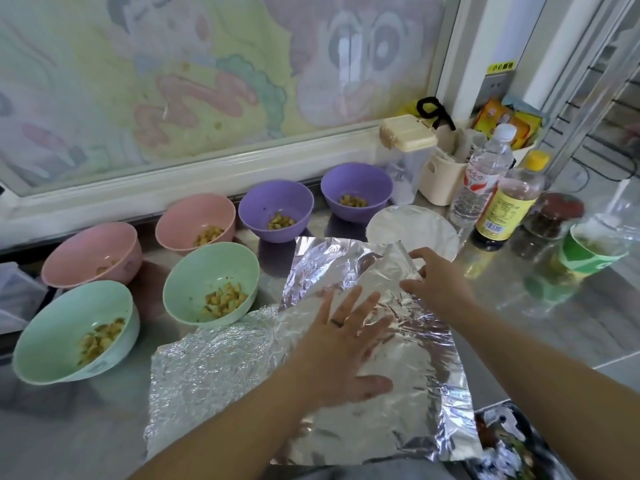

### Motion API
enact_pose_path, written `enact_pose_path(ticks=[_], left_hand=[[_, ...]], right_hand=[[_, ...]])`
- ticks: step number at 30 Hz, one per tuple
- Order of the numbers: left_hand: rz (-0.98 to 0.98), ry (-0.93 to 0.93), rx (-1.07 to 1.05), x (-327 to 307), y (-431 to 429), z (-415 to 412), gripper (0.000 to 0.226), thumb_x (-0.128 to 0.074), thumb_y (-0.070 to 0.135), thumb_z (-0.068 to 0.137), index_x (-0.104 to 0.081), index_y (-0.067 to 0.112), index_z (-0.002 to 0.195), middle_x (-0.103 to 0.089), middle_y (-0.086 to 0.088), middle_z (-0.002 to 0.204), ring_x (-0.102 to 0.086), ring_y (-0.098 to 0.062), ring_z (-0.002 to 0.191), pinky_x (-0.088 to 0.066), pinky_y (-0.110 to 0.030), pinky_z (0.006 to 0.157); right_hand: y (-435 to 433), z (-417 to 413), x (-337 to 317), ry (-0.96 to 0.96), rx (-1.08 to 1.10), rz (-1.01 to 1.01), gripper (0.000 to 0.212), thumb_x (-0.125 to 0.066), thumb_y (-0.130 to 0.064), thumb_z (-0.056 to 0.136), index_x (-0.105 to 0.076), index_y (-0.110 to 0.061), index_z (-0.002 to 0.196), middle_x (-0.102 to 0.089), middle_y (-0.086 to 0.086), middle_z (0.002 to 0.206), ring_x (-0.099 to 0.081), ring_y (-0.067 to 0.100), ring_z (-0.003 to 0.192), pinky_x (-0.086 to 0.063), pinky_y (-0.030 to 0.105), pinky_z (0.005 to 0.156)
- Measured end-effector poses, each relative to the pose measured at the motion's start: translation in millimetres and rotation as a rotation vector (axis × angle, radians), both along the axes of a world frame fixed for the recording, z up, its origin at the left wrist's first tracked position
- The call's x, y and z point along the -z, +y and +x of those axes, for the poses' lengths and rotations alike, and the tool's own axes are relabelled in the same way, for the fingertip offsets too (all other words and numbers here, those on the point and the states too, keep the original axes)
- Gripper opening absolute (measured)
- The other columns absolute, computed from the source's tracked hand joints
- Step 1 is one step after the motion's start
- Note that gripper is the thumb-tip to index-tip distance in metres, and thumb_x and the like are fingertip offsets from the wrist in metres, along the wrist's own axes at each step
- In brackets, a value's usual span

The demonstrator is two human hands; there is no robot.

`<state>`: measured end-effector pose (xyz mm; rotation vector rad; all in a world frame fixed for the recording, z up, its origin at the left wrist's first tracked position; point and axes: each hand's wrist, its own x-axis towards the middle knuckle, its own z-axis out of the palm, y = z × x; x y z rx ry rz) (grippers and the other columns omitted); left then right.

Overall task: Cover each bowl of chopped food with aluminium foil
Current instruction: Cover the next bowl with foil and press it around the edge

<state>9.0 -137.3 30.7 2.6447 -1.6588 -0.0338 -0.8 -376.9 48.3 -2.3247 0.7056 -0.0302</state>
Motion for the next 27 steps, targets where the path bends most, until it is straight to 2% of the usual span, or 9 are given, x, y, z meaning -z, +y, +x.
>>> enact_pose_path(ticks=[2, 4, 6, 7, 10, 12, 16, 21, 27], left_hand=[[0.106, 0.061, -0.038, 0, 0, 0, 0.104, -0.017, 0.095, 0.075, 0.001, 0.035, 0.159, 0.02, -0.001, 0.165, 0.033, -0.026, 0.147, 0.009, -0.063, 0.118], [0.121, 0.099, -0.056, 0, -1, -4, 0.107, -0.01, 0.096, 0.071, 0.007, 0.036, 0.158, 0.026, -0.001, 0.164, 0.036, -0.028, 0.145, 0.01, -0.065, 0.116], [0.098, 0.099, -0.063, 5, -3, -7, 0.107, -0.01, 0.096, 0.072, 0.007, 0.035, 0.158, 0.024, -0.002, 0.164, 0.033, -0.03, 0.146, 0.008, -0.066, 0.116], [0.079, 0.095, -0.067, 7, -3, -8, 0.107, -0.011, 0.095, 0.073, 0.007, 0.033, 0.159, 0.022, -0.003, 0.165, 0.03, -0.031, 0.148, 0.006, -0.067, 0.116], [0.1, 0.086, -0.092, 7, -6, -12, 0.112, -0.01, 0.097, 0.071, 0.014, 0.029, 0.157, 0.016, -0.011, 0.165, 0.029, -0.035, 0.147, 0.006, -0.068, 0.115], [0.135, 0.09, -0.118, 5, -8, -14, 0.118, -0.011, 0.099, 0.069, 0.006, 0.025, 0.159, 0.016, -0.013, 0.165, 0.033, -0.034, 0.146, 0.009, -0.068, 0.115], [0.089, 0.187, -0.166, 2, -5, -18, 0.119, -0.03, 0.097, 0.071, -0.003, 0.024, 0.16, 0.02, -0.007, 0.165, 0.032, -0.029, 0.147, 0.011, -0.064, 0.116], [0.054, 0.205, -0.185, 3, -3, -19, 0.123, -0.033, 0.098, 0.069, 0.005, 0.024, 0.159, 0.025, -0.004, 0.164, 0.035, -0.029, 0.146, 0.01, -0.062, 0.118], [0.106, 0.198, -0.255, 5, 7, -18, 0.124, -0.028, 0.1, 0.067, 0.006, 0.025, 0.159, 0.028, -0.004, 0.163, 0.038, -0.028, 0.144, 0.01, -0.06, 0.118]], right_hand=[[4, -4, -6, 0.027, -0.014, -0.056, 0.061, -0.081, -0.034, 0.084, -0.052, -0.029, 0.137, -0.066, 0.002, 0.106, -0.065, 0.022, 0.092, -0.056, 0.043, 0.087], [12, -10, -13, 0.01, -0.061, -0.334, 0.06, -0.075, -0.043, 0.087, -0.05, -0.03, 0.14, -0.061, 0.002, 0.128, -0.059, 0.025, 0.114, -0.046, 0.047, 0.103], [30, -18, -18, -0.133, -0.159, -0.577, 0.05, -0.067, -0.044, 0.091, -0.055, -0.03, 0.137, -0.054, 0.0, 0.138, -0.05, 0.026, 0.126, -0.037, 0.048, 0.108], [41, -22, -17, -0.236, -0.232, -0.606, 0.043, -0.063, -0.042, 0.092, -0.058, -0.029, 0.133, -0.054, 0.0, 0.138, -0.049, 0.026, 0.127, -0.038, 0.048, 0.106], [64, -31, 6, -0.381, -0.486, -0.527, 0.038, -0.046, -0.038, 0.097, -0.061, -0.027, 0.13, -0.058, -0.002, 0.14, -0.047, 0.021, 0.13, -0.036, 0.039, 0.107], [65, -35, 23, -0.255, -0.578, -0.481, 0.05, -0.031, -0.044, 0.103, -0.056, -0.025, 0.141, -0.05, -0.001, 0.151, -0.04, 0.022, 0.142, -0.024, 0.036, 0.116], [54, -41, 33, -0.077, -0.583, -0.455, 0.079, 0.003, -0.064, 0.099, -0.036, -0.026, 0.156, -0.028, -0.004, 0.165, -0.016, 0.019, 0.155, -0.012, 0.043, 0.126], [52, -40, 35, -0.06, -0.557, -0.4, 0.087, 0.007, -0.07, 0.095, -0.031, -0.025, 0.159, -0.025, -0.003, 0.166, -0.014, 0.018, 0.155, -0.015, 0.039, 0.127], [67, -29, 33, -0.087, -0.578, -0.363, 0.07, -0.012, -0.057, 0.099, -0.035, -0.025, 0.157, -0.031, -0.004, 0.164, -0.021, 0.017, 0.153, -0.02, 0.04, 0.125]])
